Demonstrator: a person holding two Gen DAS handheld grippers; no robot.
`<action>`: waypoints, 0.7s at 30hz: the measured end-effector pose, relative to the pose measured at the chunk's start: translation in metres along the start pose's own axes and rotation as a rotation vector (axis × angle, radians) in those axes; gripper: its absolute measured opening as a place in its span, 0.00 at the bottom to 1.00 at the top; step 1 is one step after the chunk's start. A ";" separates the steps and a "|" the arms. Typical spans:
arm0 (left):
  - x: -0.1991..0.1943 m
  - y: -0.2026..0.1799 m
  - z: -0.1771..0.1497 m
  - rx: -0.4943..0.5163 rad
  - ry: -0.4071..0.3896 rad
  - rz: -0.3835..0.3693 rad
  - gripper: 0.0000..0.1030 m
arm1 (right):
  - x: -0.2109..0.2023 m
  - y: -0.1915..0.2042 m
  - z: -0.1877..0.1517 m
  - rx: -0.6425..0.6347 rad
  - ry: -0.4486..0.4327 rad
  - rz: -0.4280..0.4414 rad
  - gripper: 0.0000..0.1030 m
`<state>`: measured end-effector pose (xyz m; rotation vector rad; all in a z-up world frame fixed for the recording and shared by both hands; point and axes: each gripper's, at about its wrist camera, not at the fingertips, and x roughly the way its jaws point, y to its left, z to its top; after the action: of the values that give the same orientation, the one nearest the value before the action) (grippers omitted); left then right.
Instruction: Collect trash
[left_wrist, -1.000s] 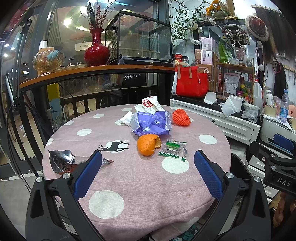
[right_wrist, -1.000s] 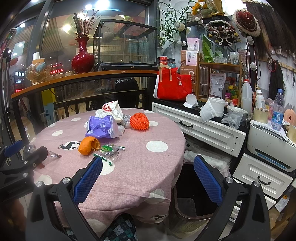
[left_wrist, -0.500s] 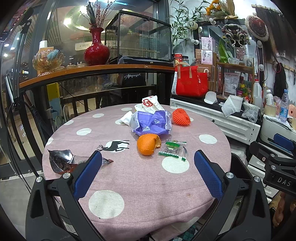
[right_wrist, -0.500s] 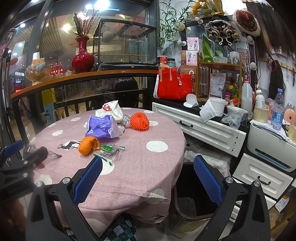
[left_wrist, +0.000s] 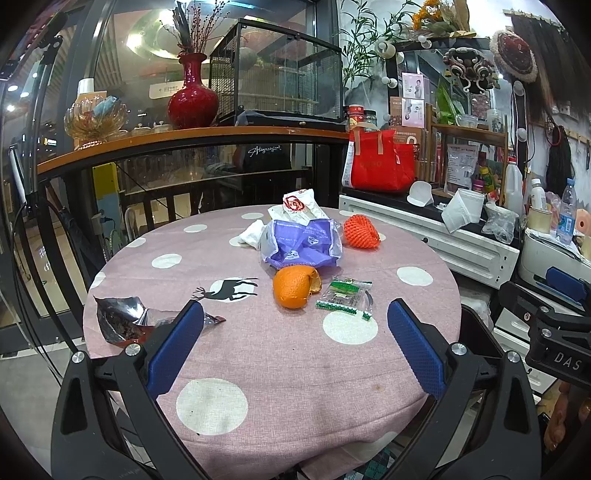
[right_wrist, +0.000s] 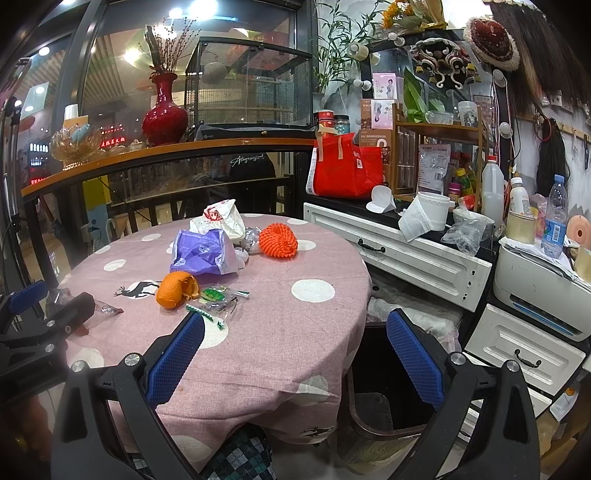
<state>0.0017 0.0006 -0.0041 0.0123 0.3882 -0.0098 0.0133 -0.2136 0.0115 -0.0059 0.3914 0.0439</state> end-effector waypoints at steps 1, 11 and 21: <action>0.000 0.000 0.000 0.000 -0.001 0.000 0.95 | 0.004 0.002 -0.002 0.000 -0.001 -0.001 0.95; 0.001 -0.001 0.000 0.001 0.009 -0.008 0.95 | 0.005 0.003 -0.005 0.000 0.004 -0.001 0.95; 0.012 -0.005 -0.006 0.029 0.053 -0.023 0.95 | 0.018 -0.004 -0.007 0.008 0.041 0.000 0.95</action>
<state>0.0106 -0.0043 -0.0142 0.0372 0.4414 -0.0380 0.0275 -0.2167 -0.0020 0.0009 0.4327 0.0422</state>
